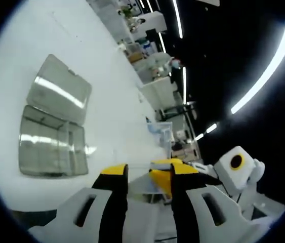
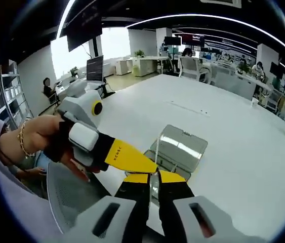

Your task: Insert the divider into the dual guide fixture by aligning both edges with the guide slots and pushing it downward to the bottom, including one-sided entry, uneven engagement, binding, and posture correction.

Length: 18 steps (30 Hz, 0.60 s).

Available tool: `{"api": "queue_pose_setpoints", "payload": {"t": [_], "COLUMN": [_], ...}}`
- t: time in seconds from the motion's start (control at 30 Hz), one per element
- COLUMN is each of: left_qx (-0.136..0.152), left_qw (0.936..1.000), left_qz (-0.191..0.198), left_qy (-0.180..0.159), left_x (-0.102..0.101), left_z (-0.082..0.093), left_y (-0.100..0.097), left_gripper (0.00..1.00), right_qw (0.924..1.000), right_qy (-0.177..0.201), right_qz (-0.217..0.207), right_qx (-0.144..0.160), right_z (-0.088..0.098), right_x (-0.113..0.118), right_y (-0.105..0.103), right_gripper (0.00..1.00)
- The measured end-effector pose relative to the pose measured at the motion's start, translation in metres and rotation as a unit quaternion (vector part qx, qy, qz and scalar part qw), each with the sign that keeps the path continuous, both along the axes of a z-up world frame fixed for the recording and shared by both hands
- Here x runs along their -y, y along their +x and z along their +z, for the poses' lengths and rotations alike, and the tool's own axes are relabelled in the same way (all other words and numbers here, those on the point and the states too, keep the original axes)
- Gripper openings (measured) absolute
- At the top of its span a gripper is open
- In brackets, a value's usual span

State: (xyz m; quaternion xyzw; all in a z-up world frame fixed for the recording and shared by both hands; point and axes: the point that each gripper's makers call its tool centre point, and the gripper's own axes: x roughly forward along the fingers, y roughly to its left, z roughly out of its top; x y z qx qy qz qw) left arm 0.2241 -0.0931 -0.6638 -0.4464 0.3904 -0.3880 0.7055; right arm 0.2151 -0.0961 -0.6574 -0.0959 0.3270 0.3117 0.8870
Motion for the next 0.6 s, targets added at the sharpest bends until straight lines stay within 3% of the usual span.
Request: {"api": "queue_pose_setpoints", "payload": {"t": [0.27,0.6], "left_qx": [0.023,0.053], "left_qw": [0.9996,0.9978], "left_qz": [0.002,-0.005], "left_qy": [0.018,0.040], "left_x": [-0.010,-0.024], "left_z": [-0.001,-0.004], "left_y": [0.000,-0.004], "left_gripper": [0.42,0.50], "right_qw": [0.9999,0.9998], "right_qy": [0.005,0.009], "right_qz": [-0.011,-0.014], "right_qx": [0.003,-0.010], "right_z": [0.003,0.000], "right_x": [-0.001,-0.007], "right_y": [0.001,-0.002], "right_gripper": [0.00,0.00]}}
